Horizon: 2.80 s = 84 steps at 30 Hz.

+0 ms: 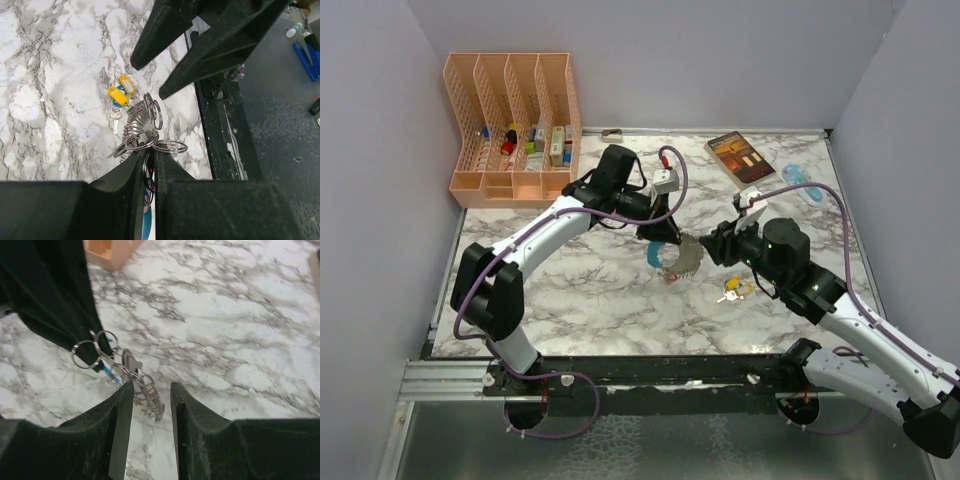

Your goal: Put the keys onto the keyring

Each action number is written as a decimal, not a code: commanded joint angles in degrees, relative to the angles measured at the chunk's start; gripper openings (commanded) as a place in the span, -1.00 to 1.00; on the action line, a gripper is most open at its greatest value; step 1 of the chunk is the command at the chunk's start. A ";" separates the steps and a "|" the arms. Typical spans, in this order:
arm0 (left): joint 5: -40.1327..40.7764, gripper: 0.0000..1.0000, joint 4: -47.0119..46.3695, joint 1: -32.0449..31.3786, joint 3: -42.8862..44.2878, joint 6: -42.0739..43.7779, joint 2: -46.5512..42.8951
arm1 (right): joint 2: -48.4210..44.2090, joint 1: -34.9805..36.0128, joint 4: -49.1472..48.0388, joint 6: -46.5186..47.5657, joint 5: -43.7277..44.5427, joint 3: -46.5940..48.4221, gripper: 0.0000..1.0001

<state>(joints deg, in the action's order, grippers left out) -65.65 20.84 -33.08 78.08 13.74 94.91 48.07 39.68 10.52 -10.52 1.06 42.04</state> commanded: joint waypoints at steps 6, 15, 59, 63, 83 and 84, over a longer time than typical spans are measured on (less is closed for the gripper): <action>0.28 -1.00 -2.45 2.41 -0.22 -1.24 -0.95 | 4.24 -0.42 27.77 -11.04 18.40 8.56 -0.24; 3.07 -1.00 4.90 2.49 1.31 3.50 -1.15 | 8.22 -0.75 39.54 -23.03 16.81 13.69 -0.24; 6.34 -1.00 -2.93 3.67 -0.21 -16.79 2.88 | 18.69 -0.66 -3.50 5.55 -15.72 11.35 -0.49; 5.51 -1.00 -3.87 3.66 -2.09 -17.71 2.60 | 18.72 -0.66 -4.22 5.61 -14.69 10.94 -0.48; 5.04 -1.00 -5.15 3.66 -3.36 -18.49 0.00 | 20.38 -0.66 -5.43 6.48 -14.99 10.93 -0.74; 5.08 -1.00 -5.14 3.66 -3.42 -18.48 -0.02 | 20.37 -0.66 -5.31 6.53 -14.37 10.95 -0.89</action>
<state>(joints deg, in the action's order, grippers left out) -58.04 17.17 -29.47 75.05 -4.21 97.06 68.99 39.16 7.46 -4.62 -14.28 52.14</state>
